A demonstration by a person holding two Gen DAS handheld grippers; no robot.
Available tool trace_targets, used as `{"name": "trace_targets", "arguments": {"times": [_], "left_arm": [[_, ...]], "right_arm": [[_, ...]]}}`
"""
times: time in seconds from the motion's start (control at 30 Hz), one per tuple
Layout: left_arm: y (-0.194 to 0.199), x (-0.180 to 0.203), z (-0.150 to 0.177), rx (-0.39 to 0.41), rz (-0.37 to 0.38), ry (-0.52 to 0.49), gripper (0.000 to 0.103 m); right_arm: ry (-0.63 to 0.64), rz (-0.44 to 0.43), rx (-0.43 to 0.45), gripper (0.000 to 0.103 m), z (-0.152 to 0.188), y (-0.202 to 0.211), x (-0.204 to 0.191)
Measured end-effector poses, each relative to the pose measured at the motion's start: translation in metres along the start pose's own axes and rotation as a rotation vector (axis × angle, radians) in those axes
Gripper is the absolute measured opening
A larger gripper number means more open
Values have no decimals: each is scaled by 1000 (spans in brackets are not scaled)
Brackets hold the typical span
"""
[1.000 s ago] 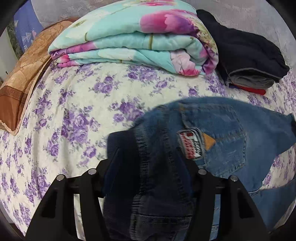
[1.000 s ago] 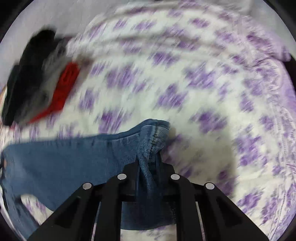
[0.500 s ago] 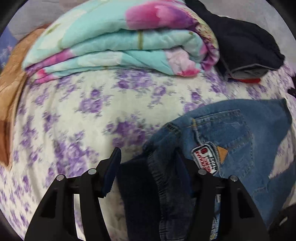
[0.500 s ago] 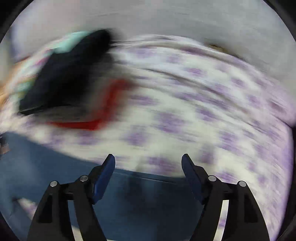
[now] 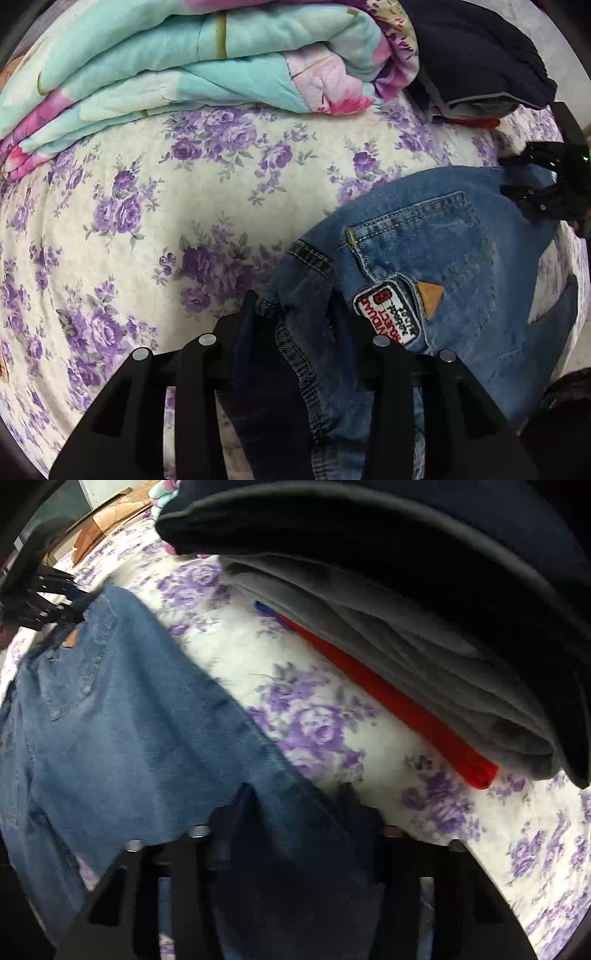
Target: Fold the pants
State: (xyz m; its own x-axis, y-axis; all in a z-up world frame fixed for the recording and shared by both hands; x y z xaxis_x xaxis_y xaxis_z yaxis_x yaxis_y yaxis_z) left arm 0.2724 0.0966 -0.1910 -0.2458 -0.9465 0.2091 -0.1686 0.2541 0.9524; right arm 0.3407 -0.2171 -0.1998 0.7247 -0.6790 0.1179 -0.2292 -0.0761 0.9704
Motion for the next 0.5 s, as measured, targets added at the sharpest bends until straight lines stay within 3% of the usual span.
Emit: {"name": "trace_targets", "arguments": {"times": [0.03,0.07,0.1,0.3,0.5], "left_arm": [[0,2,0,6,-15,-16,38],[1,5,0,11,-22,-28,31],[8,8,0,28,-23,-50,23],[80,32,18,162,-33,-107,20],[147,82,87,264,-2,-182,21]], "right_arm": [[-4,-24,-5,10,0,4,-2],[0,-27,-1,7,0,10,-5],[-6,-21,30,6,0,22,-6],[-78,-129,226,6,33,125,-28],[-72,-276,236,6,117,176,-78]]}}
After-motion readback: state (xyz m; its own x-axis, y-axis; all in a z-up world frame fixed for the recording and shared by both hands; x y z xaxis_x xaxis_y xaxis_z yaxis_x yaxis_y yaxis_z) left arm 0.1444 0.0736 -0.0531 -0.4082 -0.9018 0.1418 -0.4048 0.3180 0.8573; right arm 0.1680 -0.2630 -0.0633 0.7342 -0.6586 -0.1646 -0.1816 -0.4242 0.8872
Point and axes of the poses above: each gripper's, at about its wrist camera, not at the fingertips, and y roughly against the way its jaws point, x to its right, z to its underside, the point moved 4 cm from there along -y, roughly the way its jaws point, and after that the axes turned 5 degrees about z, right-handed, at the moved point
